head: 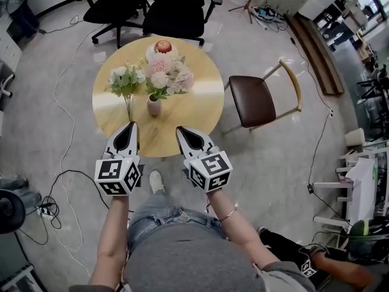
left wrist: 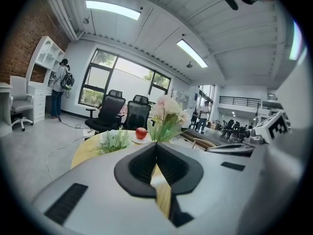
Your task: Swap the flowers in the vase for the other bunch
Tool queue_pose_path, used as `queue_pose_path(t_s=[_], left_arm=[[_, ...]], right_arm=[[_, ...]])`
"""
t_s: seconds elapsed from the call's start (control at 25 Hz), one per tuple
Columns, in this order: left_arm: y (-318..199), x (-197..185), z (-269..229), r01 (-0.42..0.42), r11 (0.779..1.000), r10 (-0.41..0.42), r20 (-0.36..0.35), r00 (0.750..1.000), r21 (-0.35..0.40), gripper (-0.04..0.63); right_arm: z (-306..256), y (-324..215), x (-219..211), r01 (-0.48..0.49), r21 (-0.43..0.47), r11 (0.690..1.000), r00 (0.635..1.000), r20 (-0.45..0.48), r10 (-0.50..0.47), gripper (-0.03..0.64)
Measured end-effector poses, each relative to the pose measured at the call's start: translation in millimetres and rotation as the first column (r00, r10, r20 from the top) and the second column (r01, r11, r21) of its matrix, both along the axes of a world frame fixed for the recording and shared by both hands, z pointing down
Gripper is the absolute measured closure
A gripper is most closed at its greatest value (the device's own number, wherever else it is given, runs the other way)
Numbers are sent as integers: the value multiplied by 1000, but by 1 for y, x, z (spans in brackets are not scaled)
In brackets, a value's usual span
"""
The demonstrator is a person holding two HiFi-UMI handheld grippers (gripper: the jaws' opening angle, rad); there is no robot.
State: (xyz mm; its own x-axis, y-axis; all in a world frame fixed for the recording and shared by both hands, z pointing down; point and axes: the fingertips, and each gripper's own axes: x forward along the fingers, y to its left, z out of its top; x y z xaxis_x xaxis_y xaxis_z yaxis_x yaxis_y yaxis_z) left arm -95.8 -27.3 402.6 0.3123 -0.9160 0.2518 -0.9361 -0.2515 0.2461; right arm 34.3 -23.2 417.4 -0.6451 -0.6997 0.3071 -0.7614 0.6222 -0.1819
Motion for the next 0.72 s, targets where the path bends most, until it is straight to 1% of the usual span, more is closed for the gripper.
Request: queue_pose_path(t_s=[0.24,0.72], left_arm=[[-24,3,8,-70,997,70,18,997,-24,577],[-59,-4,18,-163,985,163,-14,987,-49,574]], right_arm=[[8,-18,-10,-18,-11,1000,1000,-16,18,606],[20,-47,-32,-45,-47,998,999,-9,45,604]])
